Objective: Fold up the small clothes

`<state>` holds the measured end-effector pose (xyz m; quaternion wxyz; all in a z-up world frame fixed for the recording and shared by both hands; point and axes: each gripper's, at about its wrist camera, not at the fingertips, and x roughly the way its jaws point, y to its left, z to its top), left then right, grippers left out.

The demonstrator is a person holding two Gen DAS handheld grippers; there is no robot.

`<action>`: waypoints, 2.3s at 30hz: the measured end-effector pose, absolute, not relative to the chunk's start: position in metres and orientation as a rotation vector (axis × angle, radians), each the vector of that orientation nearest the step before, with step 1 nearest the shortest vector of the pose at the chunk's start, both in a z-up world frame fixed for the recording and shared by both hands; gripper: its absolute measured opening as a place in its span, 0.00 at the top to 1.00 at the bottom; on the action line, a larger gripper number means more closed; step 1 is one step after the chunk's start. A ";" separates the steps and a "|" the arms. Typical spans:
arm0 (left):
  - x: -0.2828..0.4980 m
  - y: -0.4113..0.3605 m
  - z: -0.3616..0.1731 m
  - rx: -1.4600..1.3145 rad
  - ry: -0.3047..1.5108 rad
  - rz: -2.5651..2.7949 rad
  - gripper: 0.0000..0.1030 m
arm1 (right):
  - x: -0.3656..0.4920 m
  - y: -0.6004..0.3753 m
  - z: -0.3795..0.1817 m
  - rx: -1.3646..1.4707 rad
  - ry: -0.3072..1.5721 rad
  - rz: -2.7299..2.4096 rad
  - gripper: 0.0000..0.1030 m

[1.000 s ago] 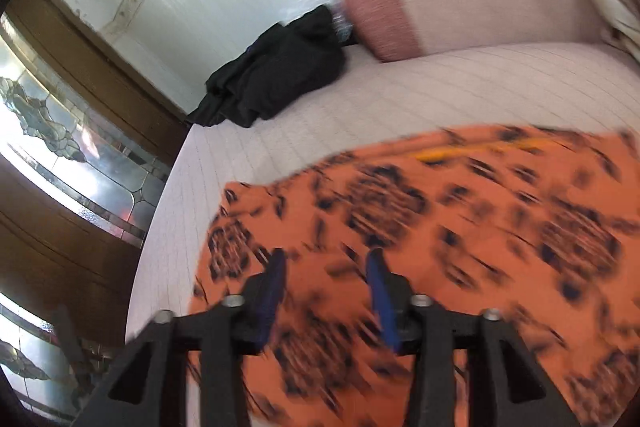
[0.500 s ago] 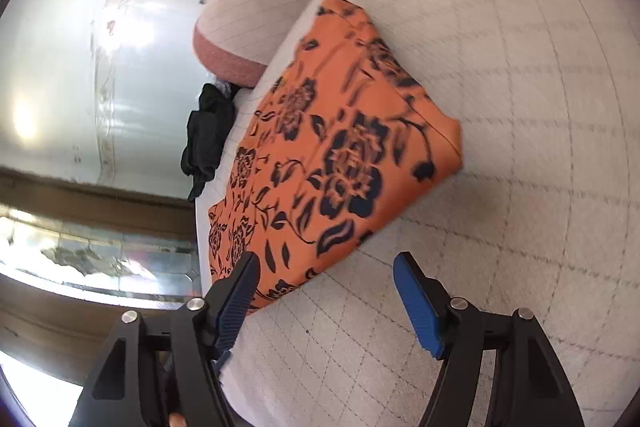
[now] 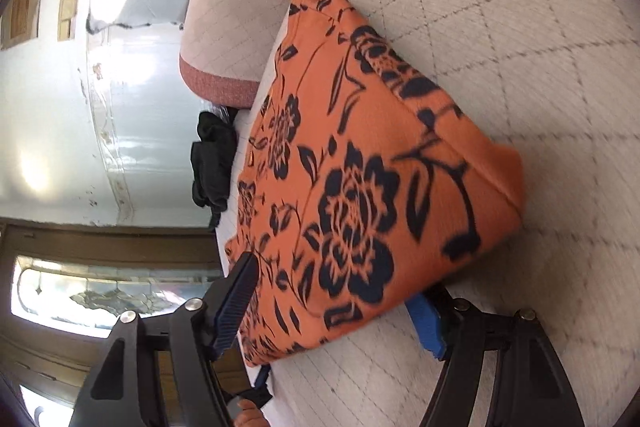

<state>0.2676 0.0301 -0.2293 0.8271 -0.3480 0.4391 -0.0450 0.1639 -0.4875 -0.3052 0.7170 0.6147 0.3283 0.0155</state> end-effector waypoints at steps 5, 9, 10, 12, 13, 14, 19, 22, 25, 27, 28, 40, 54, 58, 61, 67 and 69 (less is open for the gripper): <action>0.269 0.039 -0.237 -0.725 0.929 -0.041 0.70 | 0.188 -0.493 -0.305 1.356 0.635 0.005 0.27; 0.265 0.050 -0.243 -0.849 0.912 -0.065 0.72 | 0.200 -0.484 -0.294 1.274 0.646 -0.013 0.48; 0.265 0.051 -0.244 -0.863 0.909 -0.067 0.72 | 0.200 -0.484 -0.295 1.268 0.656 -0.020 0.66; 0.265 0.049 -0.244 -0.864 0.904 -0.065 0.70 | 0.199 -0.487 -0.296 1.260 0.675 -0.049 0.70; 0.264 0.048 -0.244 -0.866 0.897 -0.068 0.60 | 0.199 -0.487 -0.296 1.265 0.677 -0.048 0.70; 0.264 0.046 -0.243 -0.870 0.883 -0.088 0.46 | 0.199 -0.488 -0.297 1.266 0.680 -0.043 0.70; 0.269 0.028 -0.235 -0.746 0.873 -0.102 0.48 | 0.202 -0.491 -0.310 1.334 0.708 -0.046 0.67; 0.276 0.028 -0.239 -0.722 0.899 -0.093 0.79 | 0.202 -0.494 -0.312 1.335 0.690 -0.026 0.70; 0.273 0.031 -0.232 -0.736 0.880 -0.108 0.82 | 0.199 -0.487 -0.295 1.196 0.670 -0.067 0.81; 0.266 0.029 -0.218 -0.700 0.841 -0.130 0.83 | 0.196 -0.479 -0.276 1.104 0.623 -0.077 0.83; 0.263 0.027 -0.213 -0.692 0.828 -0.142 0.83 | 0.195 -0.476 -0.267 1.060 0.603 -0.081 0.84; 0.158 0.057 -0.209 -0.649 0.928 -0.179 0.82 | 0.089 -0.451 -0.227 0.938 0.641 -0.135 0.85; 0.101 0.117 -0.157 -0.511 0.777 -0.010 0.74 | 0.007 -0.463 -0.194 0.846 0.647 -0.339 0.72; 0.107 0.077 -0.140 -0.358 0.733 -0.118 0.68 | 0.033 -0.412 -0.177 0.642 0.622 -0.262 0.72; 0.123 0.046 -0.157 -0.286 0.806 -0.174 0.67 | 0.043 -0.392 -0.174 0.552 0.595 -0.265 0.72; 0.145 0.027 -0.214 -0.209 0.912 -0.136 0.67 | -0.005 -0.433 -0.140 0.550 0.366 -0.383 0.72; 0.144 0.024 -0.213 -0.196 0.885 -0.116 0.66 | -0.003 -0.444 -0.140 0.586 0.397 -0.349 0.72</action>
